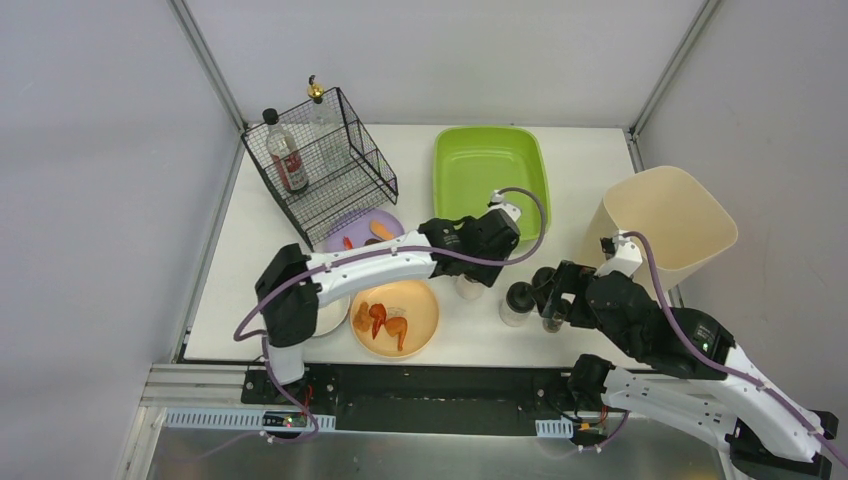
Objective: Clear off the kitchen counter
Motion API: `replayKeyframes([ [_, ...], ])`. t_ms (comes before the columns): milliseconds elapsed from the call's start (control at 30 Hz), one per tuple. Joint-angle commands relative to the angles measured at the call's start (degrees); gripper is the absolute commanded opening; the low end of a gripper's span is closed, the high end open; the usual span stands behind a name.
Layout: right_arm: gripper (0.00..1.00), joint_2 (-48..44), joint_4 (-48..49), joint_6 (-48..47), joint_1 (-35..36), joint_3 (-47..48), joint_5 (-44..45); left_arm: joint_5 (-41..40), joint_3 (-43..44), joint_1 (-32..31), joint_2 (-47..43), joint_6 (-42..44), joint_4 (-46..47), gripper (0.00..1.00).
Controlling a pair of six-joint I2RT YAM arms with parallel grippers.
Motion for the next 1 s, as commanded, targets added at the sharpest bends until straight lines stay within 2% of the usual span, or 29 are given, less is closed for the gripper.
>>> replayKeyframes([
  [0, 1.00, 0.24, 2.05, -0.15, 0.28, -0.09, -0.76, -6.14, -0.45, -0.25, -10.29, 1.19, -0.43, 0.00],
  [200, 1.00, 1.08, 3.48, -0.87, 0.21, 0.00, -1.48, -9.27, 1.40, 1.81, -15.69, 2.69, -4.05, 0.00],
  [367, 0.99, 1.20, 4.78, -1.68, 0.25, 0.04, -2.47, -5.91, 1.20, 8.89, -19.13, 1.79, -4.27, 0.00],
  [767, 0.99, 2.20, 9.16, -5.17, 0.27, -1.26, -6.04, -18.28, 2.92, 23.79, -24.65, 2.21, -3.45, 0.00],
  [967, 1.00, 2.77, 11.30, -6.71, 0.25, -1.62, -8.24, -20.39, 3.72, 31.54, -25.35, 2.19, -1.55, 0.00],
])
